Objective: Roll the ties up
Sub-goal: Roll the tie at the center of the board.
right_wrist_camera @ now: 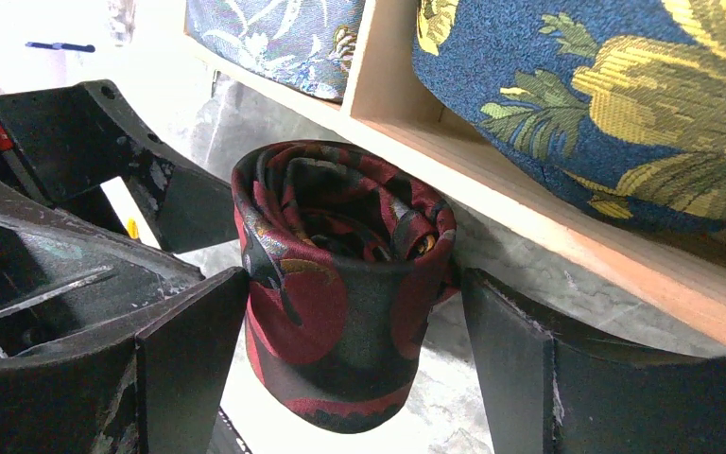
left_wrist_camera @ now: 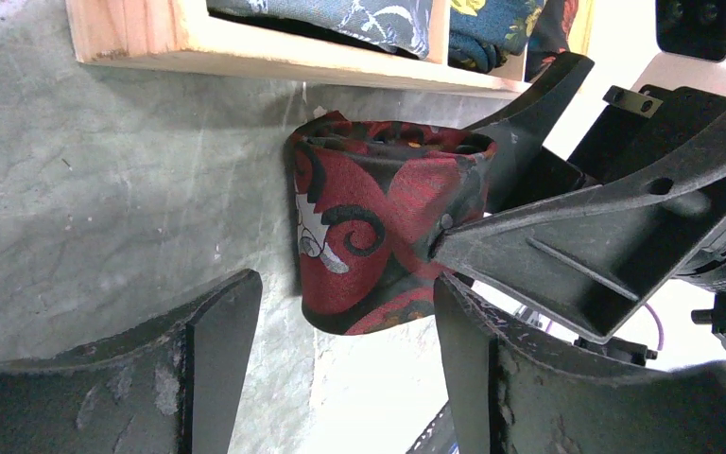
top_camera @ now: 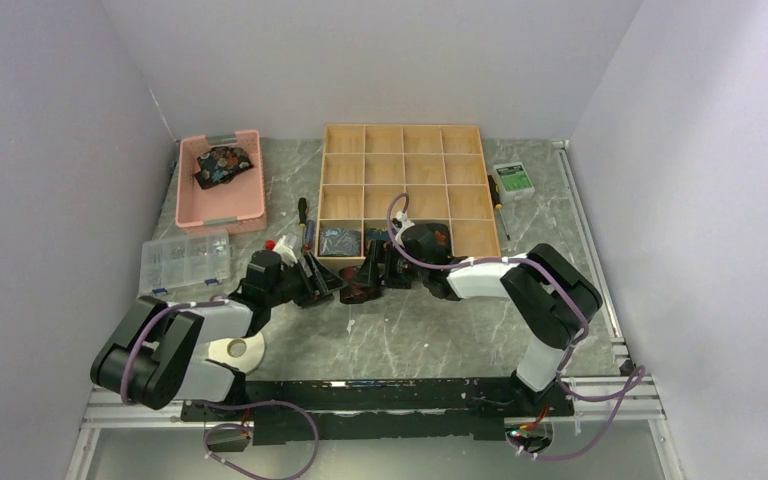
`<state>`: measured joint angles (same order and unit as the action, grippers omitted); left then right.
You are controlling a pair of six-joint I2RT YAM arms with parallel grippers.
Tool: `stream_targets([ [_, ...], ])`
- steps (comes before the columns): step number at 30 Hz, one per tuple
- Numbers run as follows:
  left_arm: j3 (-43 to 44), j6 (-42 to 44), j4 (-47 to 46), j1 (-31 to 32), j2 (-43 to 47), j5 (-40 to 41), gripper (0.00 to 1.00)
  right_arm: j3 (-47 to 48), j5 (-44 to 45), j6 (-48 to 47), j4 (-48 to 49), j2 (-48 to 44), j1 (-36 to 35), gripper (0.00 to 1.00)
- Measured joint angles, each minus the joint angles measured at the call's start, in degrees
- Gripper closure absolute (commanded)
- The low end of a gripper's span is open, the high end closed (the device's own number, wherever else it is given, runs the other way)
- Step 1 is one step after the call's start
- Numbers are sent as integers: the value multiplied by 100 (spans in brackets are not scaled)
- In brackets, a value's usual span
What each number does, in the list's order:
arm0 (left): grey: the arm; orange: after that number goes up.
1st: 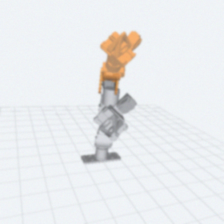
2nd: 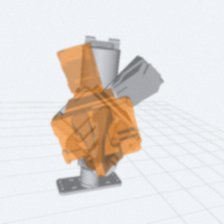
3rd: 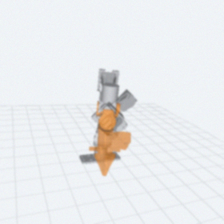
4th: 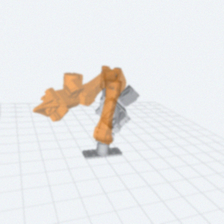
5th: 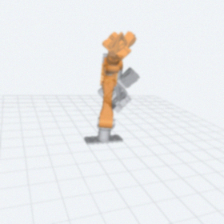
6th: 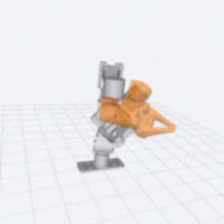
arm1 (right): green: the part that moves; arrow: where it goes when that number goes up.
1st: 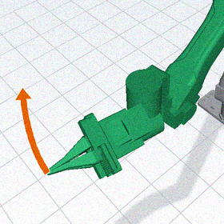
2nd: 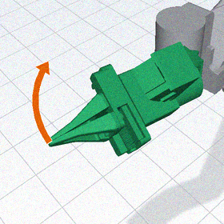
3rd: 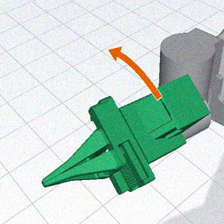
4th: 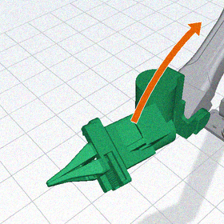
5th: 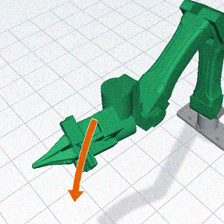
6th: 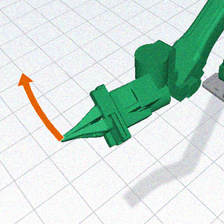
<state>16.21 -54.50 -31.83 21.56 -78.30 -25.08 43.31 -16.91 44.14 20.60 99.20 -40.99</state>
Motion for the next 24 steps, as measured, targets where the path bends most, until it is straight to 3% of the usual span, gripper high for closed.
stream_targets([
  [8,0,85,247,0,341,127,26,50,2,13,-87,2,-4,8],
  [24,20,70,-398,-11,-446,-81,30,192,-13,308,-116,136,-61,11],
])
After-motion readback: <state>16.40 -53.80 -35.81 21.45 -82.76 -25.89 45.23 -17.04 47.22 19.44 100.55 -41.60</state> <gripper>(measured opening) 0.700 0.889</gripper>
